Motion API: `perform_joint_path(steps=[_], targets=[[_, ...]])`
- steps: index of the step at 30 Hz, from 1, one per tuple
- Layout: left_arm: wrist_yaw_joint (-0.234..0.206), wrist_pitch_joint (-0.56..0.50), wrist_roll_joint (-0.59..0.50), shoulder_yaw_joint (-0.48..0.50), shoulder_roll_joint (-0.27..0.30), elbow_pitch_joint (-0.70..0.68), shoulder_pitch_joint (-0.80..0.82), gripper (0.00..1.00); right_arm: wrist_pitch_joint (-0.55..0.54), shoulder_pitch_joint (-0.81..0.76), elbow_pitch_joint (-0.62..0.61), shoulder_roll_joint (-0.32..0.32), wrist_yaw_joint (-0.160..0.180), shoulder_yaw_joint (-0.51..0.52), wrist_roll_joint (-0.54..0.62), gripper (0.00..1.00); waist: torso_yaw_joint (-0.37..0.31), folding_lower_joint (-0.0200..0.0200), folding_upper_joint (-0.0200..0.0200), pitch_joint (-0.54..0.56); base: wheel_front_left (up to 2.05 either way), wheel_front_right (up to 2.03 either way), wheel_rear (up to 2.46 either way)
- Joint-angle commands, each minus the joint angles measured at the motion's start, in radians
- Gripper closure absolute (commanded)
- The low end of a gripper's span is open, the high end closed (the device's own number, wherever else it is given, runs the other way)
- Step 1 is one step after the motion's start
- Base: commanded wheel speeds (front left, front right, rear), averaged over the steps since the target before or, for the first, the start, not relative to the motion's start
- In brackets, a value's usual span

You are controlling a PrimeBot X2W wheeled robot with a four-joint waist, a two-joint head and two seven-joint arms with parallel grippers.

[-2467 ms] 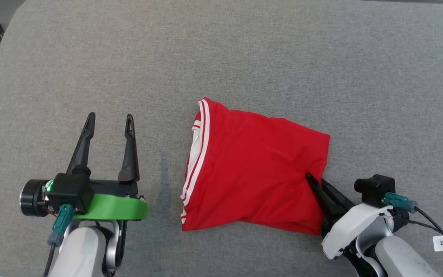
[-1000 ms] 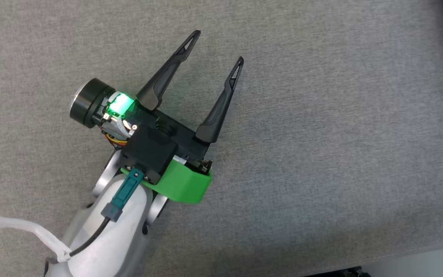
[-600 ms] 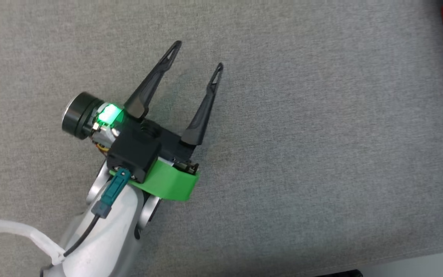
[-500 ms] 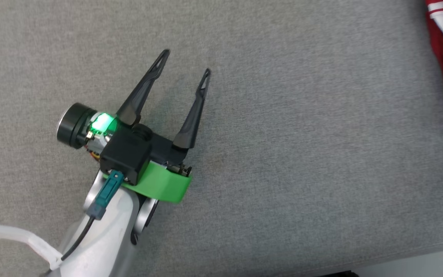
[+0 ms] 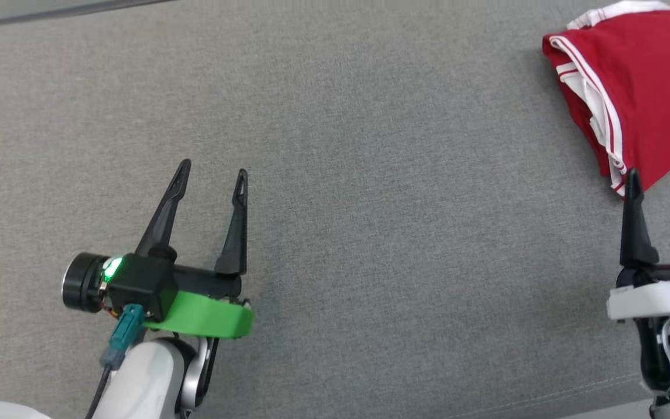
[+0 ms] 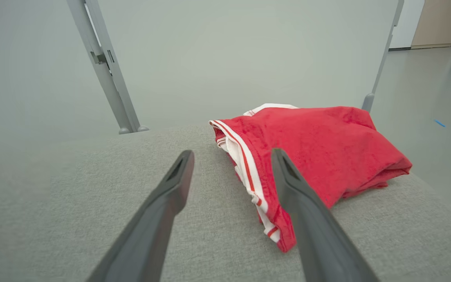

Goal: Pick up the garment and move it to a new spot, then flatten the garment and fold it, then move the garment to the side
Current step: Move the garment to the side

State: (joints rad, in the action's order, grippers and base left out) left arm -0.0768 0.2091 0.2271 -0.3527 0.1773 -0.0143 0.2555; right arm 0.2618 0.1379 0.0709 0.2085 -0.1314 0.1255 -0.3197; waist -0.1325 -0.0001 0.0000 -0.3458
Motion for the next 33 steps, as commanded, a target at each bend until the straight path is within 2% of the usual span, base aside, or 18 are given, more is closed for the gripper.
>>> perform_joint_path(steps=[1,9,14,33], targets=[[-0.014,0.007,0.007,0.014,0.008,0.008,-0.032,0.0,0.004,-0.029,-0.021,-0.011,0.002,-0.004,0.007,0.0,0.051,0.0001,0.0,0.079,0.0,0.0,0.0],[-0.054,0.026,0.048,0.066,0.022,0.047,-0.134,0.0,-0.057,-0.135,-0.127,-0.041,0.002,-0.042,0.043,0.0,0.157,0.0001,0.0,0.181,0.0,0.0,0.0],[-0.067,0.032,0.064,0.09,0.033,0.065,-0.197,0.0,-0.109,-0.191,-0.169,-0.058,0.002,-0.063,0.063,0.0,0.19,0.0001,0.0,0.239,0.0,0.0,0.0],[-0.073,0.019,0.088,0.07,0.053,0.101,-0.324,0.0,-0.189,-0.362,-0.255,-0.086,0.002,-0.088,0.088,0.0,0.167,0.0001,0.0,0.366,0.0,0.0,0.0]])
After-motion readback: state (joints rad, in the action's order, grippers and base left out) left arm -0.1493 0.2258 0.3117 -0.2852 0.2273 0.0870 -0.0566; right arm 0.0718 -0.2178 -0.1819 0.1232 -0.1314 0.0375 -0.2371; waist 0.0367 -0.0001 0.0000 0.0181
